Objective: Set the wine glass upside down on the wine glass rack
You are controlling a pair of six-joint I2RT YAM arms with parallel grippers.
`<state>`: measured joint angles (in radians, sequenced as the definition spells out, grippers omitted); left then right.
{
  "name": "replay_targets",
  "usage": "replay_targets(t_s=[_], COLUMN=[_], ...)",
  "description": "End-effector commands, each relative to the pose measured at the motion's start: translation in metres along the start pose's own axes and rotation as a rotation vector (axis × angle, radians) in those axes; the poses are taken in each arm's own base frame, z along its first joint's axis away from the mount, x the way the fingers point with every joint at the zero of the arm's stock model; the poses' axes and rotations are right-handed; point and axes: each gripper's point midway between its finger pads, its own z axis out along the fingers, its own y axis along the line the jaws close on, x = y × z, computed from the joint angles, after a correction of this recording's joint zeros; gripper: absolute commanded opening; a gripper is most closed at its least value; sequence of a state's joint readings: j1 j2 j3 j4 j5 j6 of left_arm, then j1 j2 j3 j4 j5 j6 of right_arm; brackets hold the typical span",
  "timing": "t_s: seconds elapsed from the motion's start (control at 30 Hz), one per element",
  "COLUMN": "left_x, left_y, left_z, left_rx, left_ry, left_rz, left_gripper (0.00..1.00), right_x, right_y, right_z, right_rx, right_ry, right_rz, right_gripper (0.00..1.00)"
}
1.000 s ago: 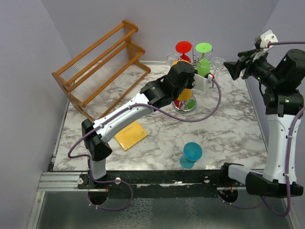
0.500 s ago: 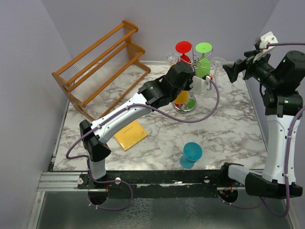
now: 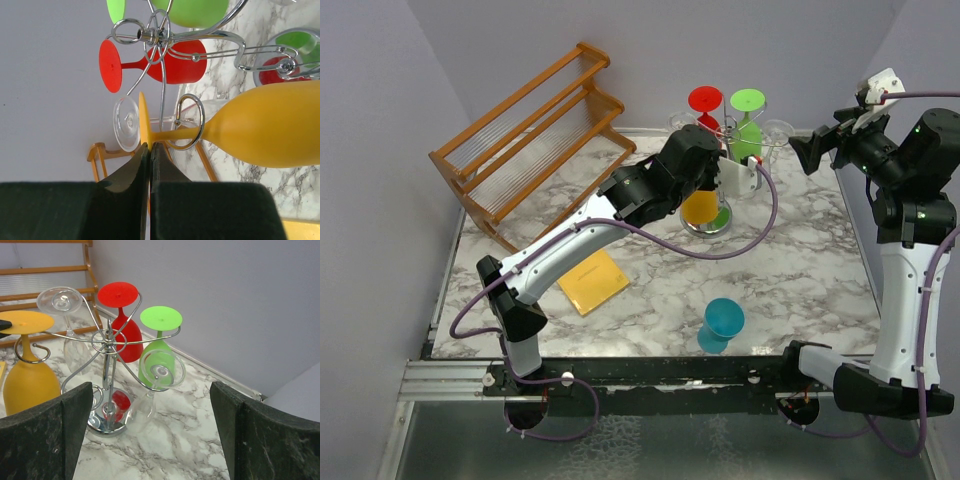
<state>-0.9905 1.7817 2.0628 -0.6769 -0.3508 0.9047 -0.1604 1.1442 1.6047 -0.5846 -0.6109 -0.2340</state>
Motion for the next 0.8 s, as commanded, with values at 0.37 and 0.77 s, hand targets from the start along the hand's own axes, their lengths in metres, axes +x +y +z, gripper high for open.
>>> replay_targets(t_s=[0.37, 0.77], left_x=[-0.021, -0.024], left_y=[0.000, -0.011], left_z=[-0.013, -0.004], left_rx=[0.041, 0.073], left_ry=[-0.101, -0.115], left_rz=[-0.049, -0.072], left_gripper=[0.00, 0.07], right_x=[0.001, 0.006], right_y=[-0.002, -0.001], right_z=[-0.006, -0.005], right_rx=[0.015, 0.010], right_ry=[0.002, 0.009], right_rz=[-0.007, -0.006], right_gripper=[1.00, 1.00])
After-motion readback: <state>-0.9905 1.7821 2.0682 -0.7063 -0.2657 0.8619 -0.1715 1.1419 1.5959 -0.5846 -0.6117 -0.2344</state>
